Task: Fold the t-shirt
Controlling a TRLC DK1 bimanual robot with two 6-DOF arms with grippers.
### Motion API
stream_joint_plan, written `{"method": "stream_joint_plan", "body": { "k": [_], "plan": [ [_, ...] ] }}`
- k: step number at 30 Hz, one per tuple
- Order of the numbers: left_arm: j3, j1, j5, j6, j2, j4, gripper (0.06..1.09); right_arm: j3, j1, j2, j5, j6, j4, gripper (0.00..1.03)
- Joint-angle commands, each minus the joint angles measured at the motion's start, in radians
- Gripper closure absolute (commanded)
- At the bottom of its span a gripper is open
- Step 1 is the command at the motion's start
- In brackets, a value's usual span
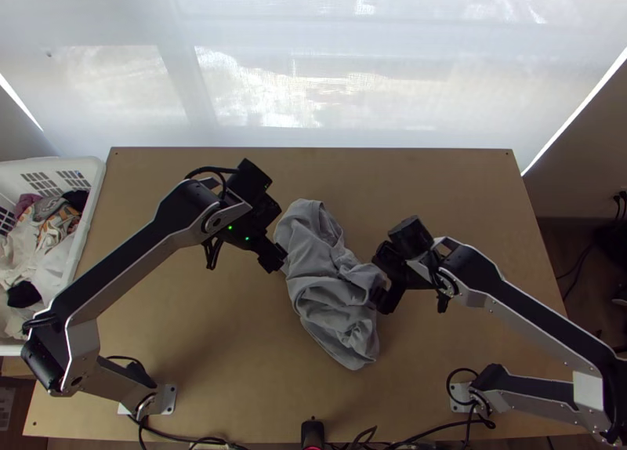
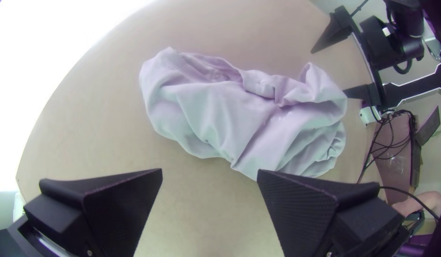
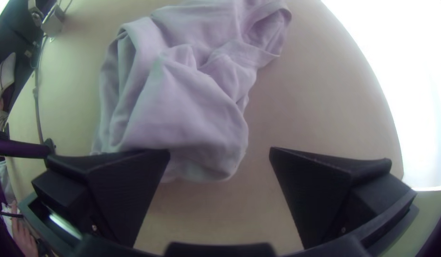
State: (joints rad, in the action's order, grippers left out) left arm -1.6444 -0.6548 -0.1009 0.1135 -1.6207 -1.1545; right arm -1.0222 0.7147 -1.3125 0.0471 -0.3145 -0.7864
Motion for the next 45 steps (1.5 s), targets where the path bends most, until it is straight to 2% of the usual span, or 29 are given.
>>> {"method": "stream_joint_plan", "body": {
  "k": [1,12,14,16,18,21,25,35,40,45],
  "plan": [
    [0.032,0.014,0.010,0.003,0.028,-0.004,0.12,-0.047,0.075,-0.113,0.011,0.002,0.041,0.05],
    [0.156,0.029,0.033,0.014,0.131,-0.005,0.12,-0.105,0.129,-0.304,0.040,0.006,0.105,0.07],
    [0.158,0.029,0.035,0.014,0.140,-0.007,0.12,-0.104,0.124,-0.323,0.080,-0.008,0.104,0.22],
    [0.158,0.029,0.038,0.017,0.143,-0.007,0.11,-0.096,0.108,-0.318,0.145,-0.047,0.102,0.55],
    [0.156,0.032,0.038,0.020,0.143,-0.005,0.12,-0.085,0.086,-0.304,0.165,-0.071,0.095,0.84],
    [0.156,0.032,0.040,0.022,0.139,0.001,0.12,-0.068,0.048,-0.258,0.169,-0.095,0.090,0.99],
    [0.130,0.032,0.038,0.022,0.110,0.021,0.12,-0.079,-0.021,-0.163,0.166,-0.126,0.055,1.00],
    [-0.025,0.012,0.036,-0.005,-0.056,0.052,0.12,-0.173,-0.213,0.018,0.142,-0.150,-0.145,1.00],
    [-0.037,-0.077,0.021,-0.008,-0.091,0.044,0.12,-0.148,-0.317,0.087,0.112,-0.170,-0.151,1.00],
    [-0.031,-0.190,-0.002,0.006,-0.116,0.019,0.12,-0.162,-0.416,0.099,0.042,-0.204,-0.120,1.00]
  ]
}}
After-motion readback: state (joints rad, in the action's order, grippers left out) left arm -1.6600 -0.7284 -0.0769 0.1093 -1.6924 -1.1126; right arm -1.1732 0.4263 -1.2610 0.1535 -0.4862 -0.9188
